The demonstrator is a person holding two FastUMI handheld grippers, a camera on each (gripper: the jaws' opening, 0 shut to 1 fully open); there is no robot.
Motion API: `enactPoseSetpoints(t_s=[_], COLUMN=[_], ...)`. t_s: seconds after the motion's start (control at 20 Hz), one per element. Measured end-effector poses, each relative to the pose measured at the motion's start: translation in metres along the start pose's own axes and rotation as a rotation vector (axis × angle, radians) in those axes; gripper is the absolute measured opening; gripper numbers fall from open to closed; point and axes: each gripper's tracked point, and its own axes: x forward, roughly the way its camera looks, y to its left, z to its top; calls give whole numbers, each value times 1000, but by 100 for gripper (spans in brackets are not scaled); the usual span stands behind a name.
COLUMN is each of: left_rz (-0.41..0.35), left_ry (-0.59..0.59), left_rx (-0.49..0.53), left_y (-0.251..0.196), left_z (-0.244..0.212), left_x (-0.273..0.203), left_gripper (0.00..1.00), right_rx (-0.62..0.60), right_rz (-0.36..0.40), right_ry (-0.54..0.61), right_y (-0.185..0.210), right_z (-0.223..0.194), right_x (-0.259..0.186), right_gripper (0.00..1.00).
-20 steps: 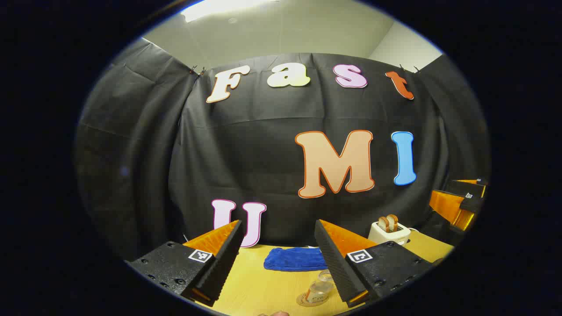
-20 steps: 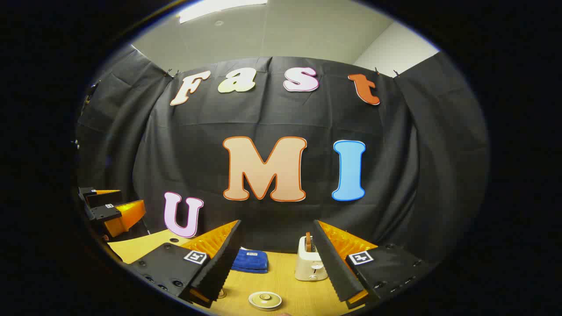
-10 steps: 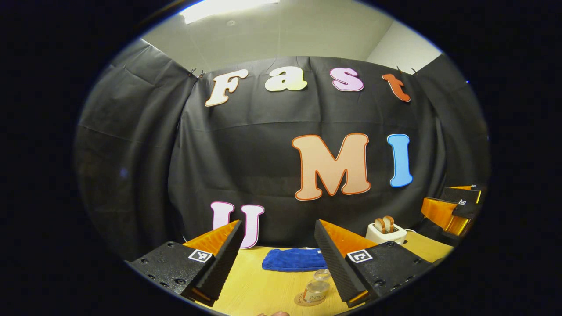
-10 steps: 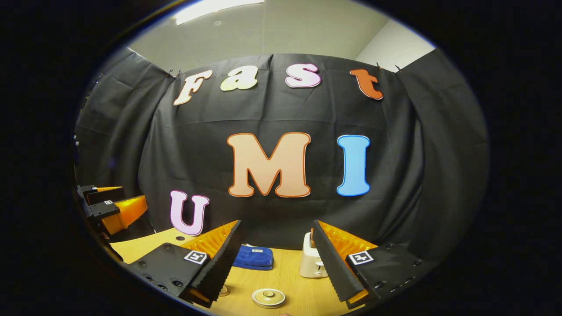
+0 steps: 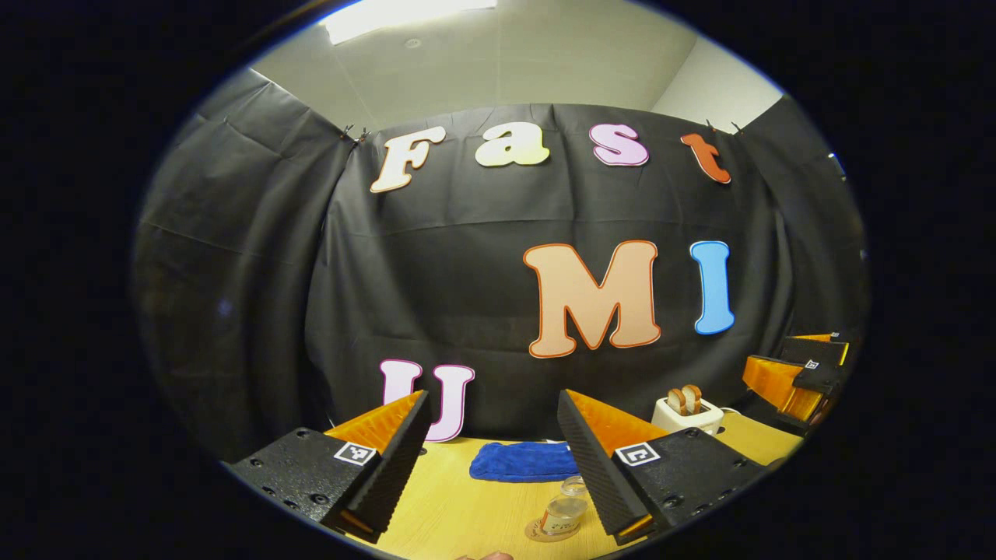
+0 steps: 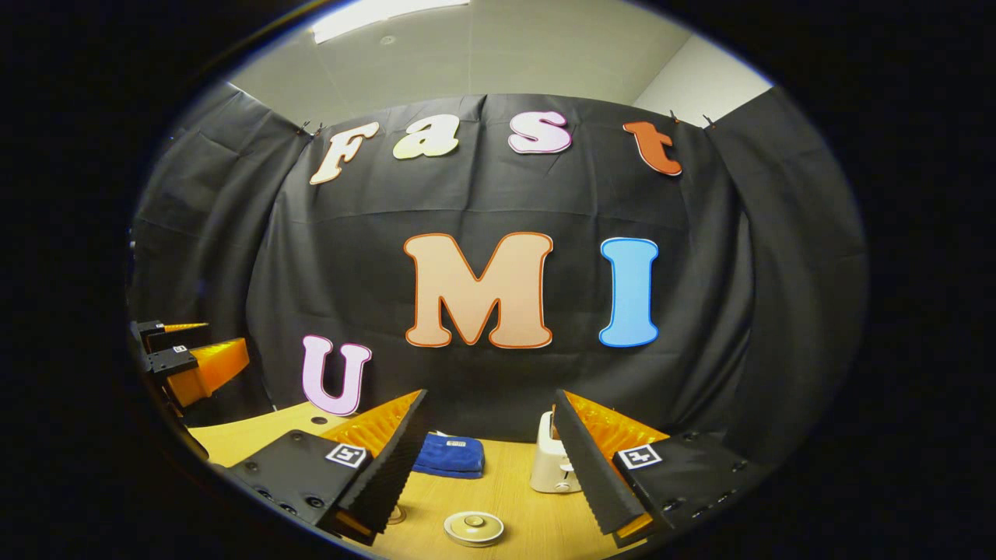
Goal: Open the teacup lid with one hand, grasp the water bottle and pour water into the teacup with the other hand; after pouring, place the water bottle on the coaster and then close the teacup lid.
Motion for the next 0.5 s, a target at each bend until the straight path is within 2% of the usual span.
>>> enactPoseSetpoints(t_s=[0.5], left_rz=[2], left_ry=[0], left_rx=[9], left_y=[2], left_z=[0], left_x=[-5], left_gripper=[95], right_rx=[-8], right_rz=[-1], right_ry=[14], right_y=[-1], right_z=[-10], right_x=[6], right_gripper=[96])
